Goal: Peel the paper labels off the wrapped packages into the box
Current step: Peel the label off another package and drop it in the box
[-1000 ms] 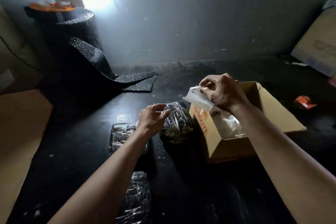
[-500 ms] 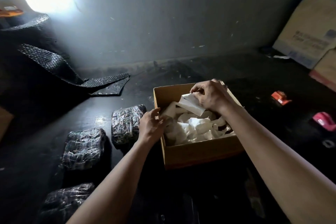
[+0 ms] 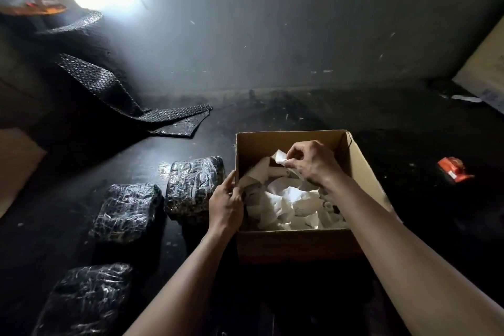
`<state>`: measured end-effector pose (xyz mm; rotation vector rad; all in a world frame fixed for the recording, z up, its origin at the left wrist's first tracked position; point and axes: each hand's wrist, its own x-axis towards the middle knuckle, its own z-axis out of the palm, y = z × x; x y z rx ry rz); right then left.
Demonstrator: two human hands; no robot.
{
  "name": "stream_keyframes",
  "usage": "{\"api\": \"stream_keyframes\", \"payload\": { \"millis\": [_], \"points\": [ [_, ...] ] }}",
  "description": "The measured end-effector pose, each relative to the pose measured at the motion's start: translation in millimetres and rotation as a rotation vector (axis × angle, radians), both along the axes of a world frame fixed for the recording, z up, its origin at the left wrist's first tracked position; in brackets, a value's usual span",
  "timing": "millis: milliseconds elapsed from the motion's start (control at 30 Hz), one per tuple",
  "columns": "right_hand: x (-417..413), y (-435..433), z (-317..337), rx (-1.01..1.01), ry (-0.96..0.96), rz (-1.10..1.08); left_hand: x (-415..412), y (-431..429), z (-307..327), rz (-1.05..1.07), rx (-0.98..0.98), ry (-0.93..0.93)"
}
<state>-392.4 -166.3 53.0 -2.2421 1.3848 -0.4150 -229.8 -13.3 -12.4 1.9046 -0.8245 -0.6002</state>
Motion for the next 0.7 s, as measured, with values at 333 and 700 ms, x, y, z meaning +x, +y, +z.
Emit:
{"api": "stream_keyframes", "payload": {
  "millis": [333,700],
  "points": [
    [-11,-12,5,-0.032,-0.049,0.002,2,-1,-9,0.008,-0.014,-0.049],
    [-13,-18,4,-0.058,-0.083,-0.007,3,0,-11,0.006,-0.007,-0.03]
  ]
}}
